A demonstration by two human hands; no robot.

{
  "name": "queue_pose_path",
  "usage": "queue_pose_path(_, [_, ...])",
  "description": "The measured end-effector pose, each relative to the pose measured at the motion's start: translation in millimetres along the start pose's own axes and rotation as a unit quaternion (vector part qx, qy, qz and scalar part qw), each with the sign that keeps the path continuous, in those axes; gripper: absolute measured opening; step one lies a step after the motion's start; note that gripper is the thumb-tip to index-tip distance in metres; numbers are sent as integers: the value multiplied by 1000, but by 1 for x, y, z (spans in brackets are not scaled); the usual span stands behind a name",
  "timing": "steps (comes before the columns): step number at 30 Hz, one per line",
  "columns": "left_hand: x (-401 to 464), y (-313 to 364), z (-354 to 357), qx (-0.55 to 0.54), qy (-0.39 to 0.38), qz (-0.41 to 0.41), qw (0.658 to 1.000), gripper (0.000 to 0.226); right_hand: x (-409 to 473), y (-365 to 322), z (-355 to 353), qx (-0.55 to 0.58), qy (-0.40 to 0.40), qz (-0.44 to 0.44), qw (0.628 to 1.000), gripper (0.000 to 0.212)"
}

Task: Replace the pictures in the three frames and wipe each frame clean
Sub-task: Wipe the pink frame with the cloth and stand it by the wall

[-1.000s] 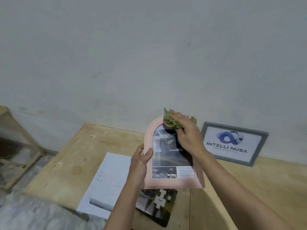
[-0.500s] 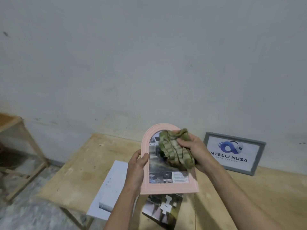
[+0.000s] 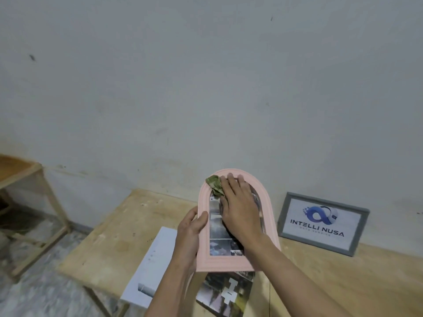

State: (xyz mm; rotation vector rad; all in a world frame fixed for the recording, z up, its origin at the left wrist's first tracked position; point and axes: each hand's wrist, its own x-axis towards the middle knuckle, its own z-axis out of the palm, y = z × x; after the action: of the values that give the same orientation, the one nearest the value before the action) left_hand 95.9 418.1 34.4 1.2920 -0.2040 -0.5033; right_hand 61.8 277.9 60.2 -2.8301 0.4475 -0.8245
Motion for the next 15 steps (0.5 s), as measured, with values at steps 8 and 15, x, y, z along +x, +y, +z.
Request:
queue_pose_path(8, [4, 4, -19, -56, 43, 4, 998, 14, -71, 11, 11, 182, -98, -254, 945, 53])
queue_pose_path(15, [-5, 2, -1, 7, -7, 21, 1000, 26, -36, 27, -37, 186, -3, -226, 956, 55])
